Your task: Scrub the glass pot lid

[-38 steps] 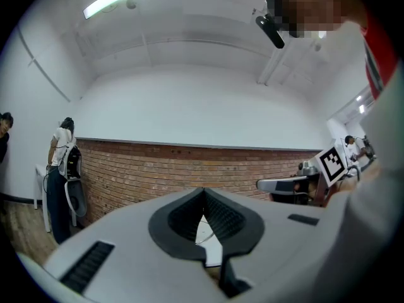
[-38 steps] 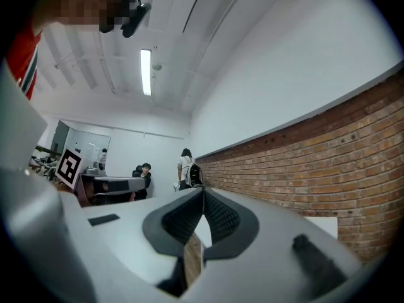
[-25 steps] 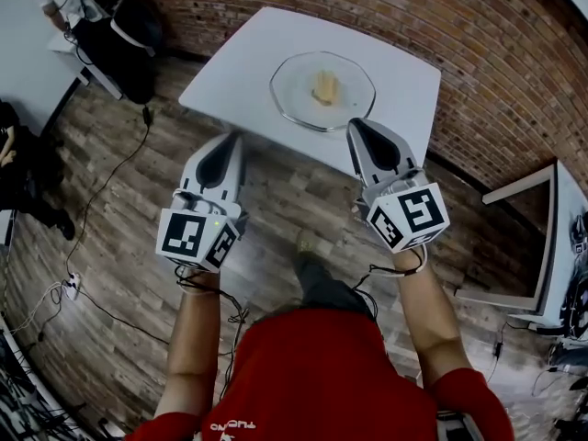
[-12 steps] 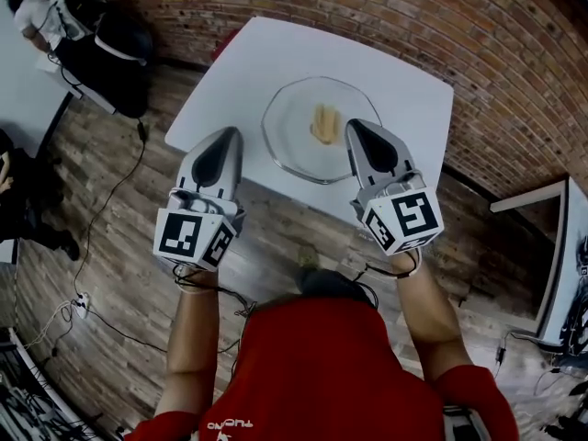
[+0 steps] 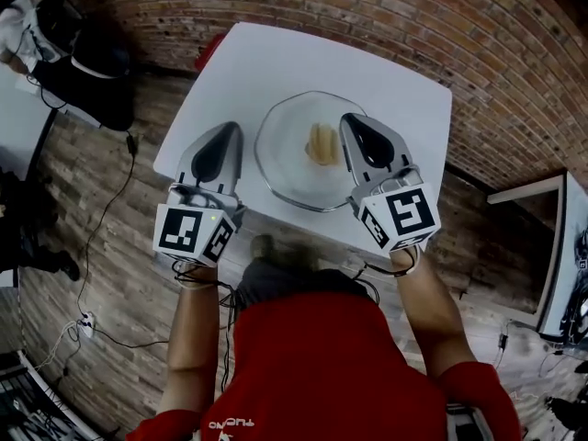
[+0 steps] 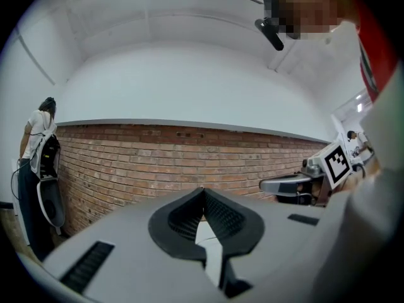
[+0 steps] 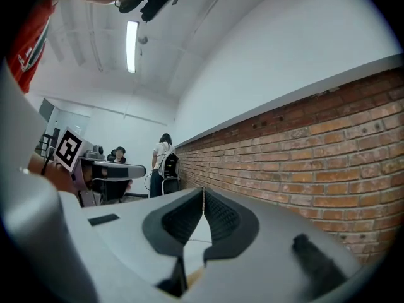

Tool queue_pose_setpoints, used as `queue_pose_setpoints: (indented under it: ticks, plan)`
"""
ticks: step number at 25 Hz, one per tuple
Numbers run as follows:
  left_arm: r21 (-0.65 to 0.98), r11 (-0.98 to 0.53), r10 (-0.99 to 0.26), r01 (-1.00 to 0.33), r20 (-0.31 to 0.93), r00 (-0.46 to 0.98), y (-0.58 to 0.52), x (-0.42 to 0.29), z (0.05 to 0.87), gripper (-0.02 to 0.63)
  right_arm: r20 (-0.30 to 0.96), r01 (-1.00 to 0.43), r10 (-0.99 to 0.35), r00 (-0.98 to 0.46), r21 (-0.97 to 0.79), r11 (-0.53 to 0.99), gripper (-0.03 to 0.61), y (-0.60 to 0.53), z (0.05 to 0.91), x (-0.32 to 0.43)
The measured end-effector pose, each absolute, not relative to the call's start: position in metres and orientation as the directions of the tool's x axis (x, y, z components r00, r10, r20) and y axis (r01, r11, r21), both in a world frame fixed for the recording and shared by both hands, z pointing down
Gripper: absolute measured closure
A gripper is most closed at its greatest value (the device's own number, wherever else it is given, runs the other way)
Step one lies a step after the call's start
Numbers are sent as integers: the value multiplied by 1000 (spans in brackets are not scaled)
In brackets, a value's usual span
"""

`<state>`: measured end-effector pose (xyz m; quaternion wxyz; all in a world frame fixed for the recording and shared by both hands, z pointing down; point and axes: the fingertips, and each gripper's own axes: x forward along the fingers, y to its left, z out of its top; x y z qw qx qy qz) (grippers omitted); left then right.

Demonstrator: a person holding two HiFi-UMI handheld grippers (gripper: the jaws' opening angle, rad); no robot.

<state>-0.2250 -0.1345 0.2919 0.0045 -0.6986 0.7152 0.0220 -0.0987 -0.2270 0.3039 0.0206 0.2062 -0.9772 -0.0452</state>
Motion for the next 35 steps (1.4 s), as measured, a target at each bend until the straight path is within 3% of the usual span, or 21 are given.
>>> queue_pose_setpoints:
  ticks: [11, 18, 24, 26, 27, 29, 35]
  plan:
    - [25, -158, -987, -987, 14, 158, -201, -287, 321, 597, 41, -569, -578, -815, 128, 812, 548, -264, 317, -153]
    - [77, -303, -949, -950, 61, 308, -240, -316, 351, 595, 109, -730, -741, -663, 125, 672, 548, -282, 341, -168]
    - [229, -404, -861, -886, 233, 453, -264, -313, 411, 581, 315, -791, -761, -567, 49, 610, 546, -292, 392, -163]
    - [280, -426, -816, -860, 293, 499, -269, -307, 431, 463, 387, -807, -750, -537, 23, 590, 544, -292, 413, -157]
    - [299, -428, -795, -853, 323, 513, -271, -305, 442, 456, 423, -814, -740, -522, 12, 581, 534, -291, 425, -153]
    - [323, -421, -759, -847, 385, 525, -275, -301, 462, 442, 498, -822, -710, -498, -10, 570, 442, -288, 447, -146]
    - [430, -344, -670, -835, 511, 539, -271, -289, 513, 424, 662, -826, -612, -433, -21, 563, 426, -280, 500, -133]
